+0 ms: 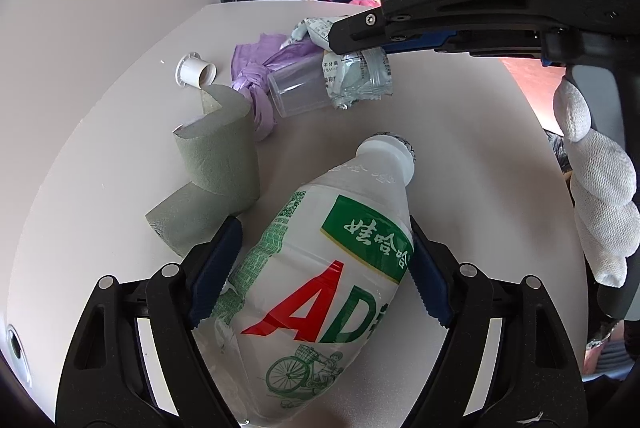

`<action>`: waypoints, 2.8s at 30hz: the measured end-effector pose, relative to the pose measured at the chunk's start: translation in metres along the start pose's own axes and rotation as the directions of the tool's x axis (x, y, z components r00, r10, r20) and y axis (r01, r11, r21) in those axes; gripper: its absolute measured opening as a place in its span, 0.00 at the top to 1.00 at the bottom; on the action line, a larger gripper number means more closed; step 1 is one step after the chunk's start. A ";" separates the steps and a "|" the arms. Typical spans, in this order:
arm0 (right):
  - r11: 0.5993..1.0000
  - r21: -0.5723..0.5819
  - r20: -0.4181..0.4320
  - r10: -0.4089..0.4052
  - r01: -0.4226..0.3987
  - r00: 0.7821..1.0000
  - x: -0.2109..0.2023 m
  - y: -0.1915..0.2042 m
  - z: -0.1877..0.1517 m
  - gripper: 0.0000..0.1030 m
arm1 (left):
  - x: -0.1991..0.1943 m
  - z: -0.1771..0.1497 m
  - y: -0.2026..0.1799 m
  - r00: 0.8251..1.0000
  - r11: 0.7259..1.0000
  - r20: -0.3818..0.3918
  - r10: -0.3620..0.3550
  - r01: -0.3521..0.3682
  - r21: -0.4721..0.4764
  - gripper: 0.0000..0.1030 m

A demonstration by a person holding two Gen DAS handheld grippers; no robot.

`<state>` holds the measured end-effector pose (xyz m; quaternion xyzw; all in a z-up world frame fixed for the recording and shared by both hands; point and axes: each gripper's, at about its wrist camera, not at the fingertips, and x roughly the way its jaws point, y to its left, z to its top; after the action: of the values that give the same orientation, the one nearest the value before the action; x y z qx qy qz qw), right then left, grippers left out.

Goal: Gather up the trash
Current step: 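Grasp the white AD bottle with the left tool while the right tool grasps the foil packet, then carry the AD bottle and foil packet over the trash bag and open both tools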

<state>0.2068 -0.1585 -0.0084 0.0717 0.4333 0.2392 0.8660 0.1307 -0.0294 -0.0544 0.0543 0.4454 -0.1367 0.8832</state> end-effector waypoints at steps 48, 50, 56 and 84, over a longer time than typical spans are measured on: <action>0.987 0.150 0.251 -0.101 0.064 0.963 -0.184 -0.108 -0.070 0.86 | -0.038 0.016 -0.117 0.951 0.954 0.072 -0.300 0.301 -0.003 0.43; 0.984 0.163 0.257 -0.111 0.070 0.960 -0.191 -0.115 -0.075 0.86 | -0.038 0.017 -0.126 0.948 0.950 0.065 -0.312 0.312 0.007 0.43; 0.976 0.197 0.273 -0.145 0.092 0.951 -0.212 -0.133 -0.087 0.86 | -0.037 0.021 -0.156 0.937 0.938 0.045 -0.347 0.344 0.049 0.43; 0.924 0.341 0.309 -0.284 0.173 0.908 -0.287 -0.206 -0.140 0.86 | -0.025 0.026 -0.264 0.889 0.866 -0.070 -0.452 0.457 0.205 0.43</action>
<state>0.0232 -0.4875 0.0426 0.1947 0.3081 0.0481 0.9300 0.0600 -0.2832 -0.0125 0.0447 0.4368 -0.3876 0.8105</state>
